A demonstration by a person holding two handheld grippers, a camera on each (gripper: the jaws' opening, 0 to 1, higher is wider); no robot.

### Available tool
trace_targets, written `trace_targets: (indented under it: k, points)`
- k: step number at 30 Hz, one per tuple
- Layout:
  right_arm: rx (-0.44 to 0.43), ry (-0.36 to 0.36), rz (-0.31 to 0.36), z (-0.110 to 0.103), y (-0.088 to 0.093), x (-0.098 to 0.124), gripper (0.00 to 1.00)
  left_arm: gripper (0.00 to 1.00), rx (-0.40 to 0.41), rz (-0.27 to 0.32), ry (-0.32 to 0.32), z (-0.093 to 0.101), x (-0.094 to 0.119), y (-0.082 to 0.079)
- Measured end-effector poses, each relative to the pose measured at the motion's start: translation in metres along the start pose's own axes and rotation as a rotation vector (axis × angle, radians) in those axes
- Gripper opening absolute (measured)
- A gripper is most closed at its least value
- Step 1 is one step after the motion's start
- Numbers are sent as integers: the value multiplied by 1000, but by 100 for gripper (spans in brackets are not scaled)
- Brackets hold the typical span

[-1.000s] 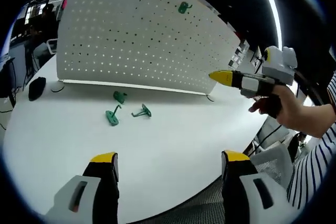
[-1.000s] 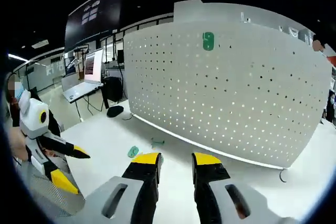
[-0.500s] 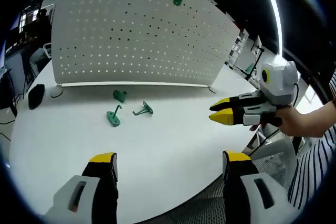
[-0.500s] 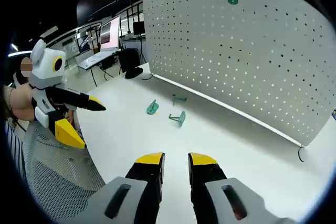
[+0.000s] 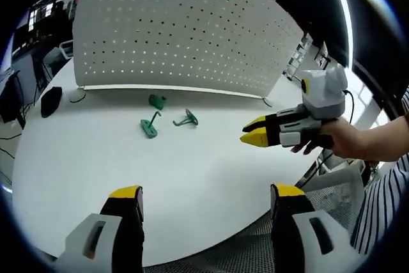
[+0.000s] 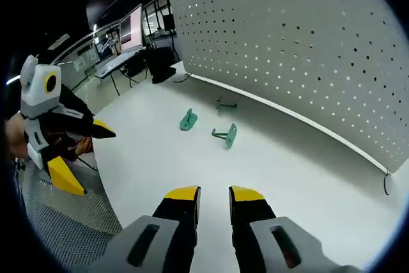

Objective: Insert the hook assembly into the mounting plate slot until the hook locks in place.

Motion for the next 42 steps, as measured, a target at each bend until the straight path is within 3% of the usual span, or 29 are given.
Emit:
trace_targets:
  k: [6, 12, 17, 42]
  points:
    - [23, -10, -22, 0, -12, -26, 16, 85, 6, 13, 22, 2, -1, -1]
    - [16, 8, 3, 3, -24, -43, 13, 85, 26, 11, 30, 3, 0, 2]
    - [-3, 22, -27, 9, -32, -63, 13, 84, 33, 8, 30, 2, 1, 3]
    - [62, 65, -127, 18, -44, -103, 7, 84, 52, 17, 38, 0, 1, 3]
Point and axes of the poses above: the point that each gripper's makers call its tool centre point, and the gripper's own axes: x roughly backward along the fingers, z roughly to its right, y roughly out of its underside, the point moved 8 cm from there along x, roughly backward along the fingers, and after that the axes turned 3 degrees about y, right-handed, at the moved point
